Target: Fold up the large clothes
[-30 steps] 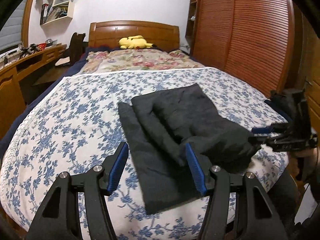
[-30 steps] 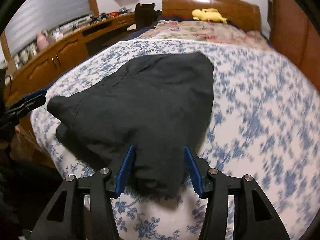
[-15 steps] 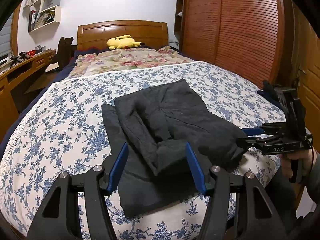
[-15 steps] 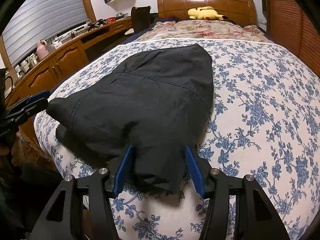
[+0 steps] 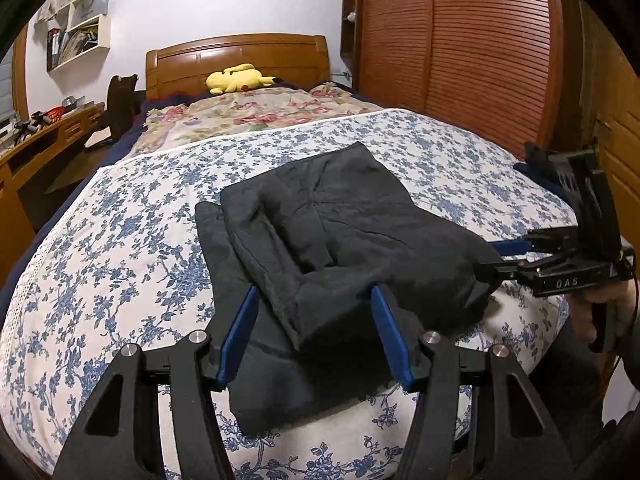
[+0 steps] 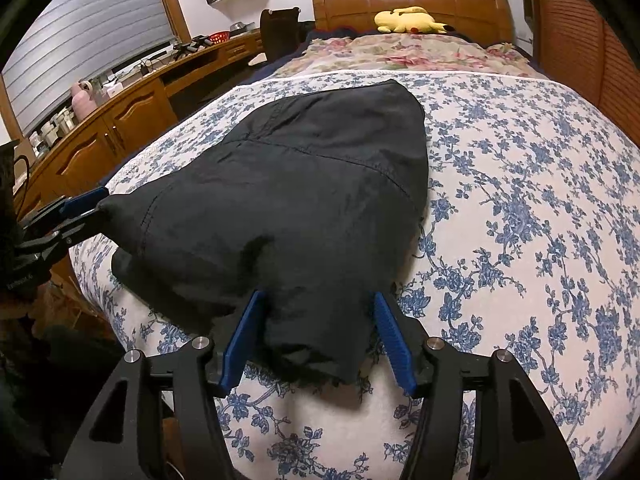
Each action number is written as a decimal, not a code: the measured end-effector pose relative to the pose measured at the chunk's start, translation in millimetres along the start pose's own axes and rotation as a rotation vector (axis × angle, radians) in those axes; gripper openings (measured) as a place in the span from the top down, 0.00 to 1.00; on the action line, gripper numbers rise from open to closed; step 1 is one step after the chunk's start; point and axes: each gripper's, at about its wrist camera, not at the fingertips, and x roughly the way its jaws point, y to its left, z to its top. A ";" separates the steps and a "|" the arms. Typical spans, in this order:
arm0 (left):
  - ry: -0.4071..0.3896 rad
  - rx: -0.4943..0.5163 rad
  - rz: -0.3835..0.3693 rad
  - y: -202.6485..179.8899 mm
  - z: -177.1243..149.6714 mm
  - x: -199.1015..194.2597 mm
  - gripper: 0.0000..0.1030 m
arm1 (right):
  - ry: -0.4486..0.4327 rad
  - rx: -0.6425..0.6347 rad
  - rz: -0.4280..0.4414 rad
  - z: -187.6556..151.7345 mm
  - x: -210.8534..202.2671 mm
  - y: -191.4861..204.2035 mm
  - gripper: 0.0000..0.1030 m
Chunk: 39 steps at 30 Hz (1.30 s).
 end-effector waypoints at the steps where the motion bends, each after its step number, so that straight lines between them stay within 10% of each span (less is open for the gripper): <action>1: 0.001 0.002 -0.007 -0.5 -0.4 0.5 0.48 | 0.000 -0.003 -0.003 0.3 -0.6 0.5 0.41; 9: 0.017 0.022 -0.043 -3.9 -4.1 -2.3 0.92 | -0.015 -0.024 0.003 0.7 -6.6 1.4 0.41; 22: -0.072 -0.010 0.097 23.3 -11.8 -40.9 0.94 | -0.088 -0.122 0.051 25.3 -15.5 9.3 0.41; 39: 0.073 -0.178 0.101 58.1 -57.0 -19.8 0.86 | -0.020 -0.257 0.068 37.5 37.6 27.2 0.41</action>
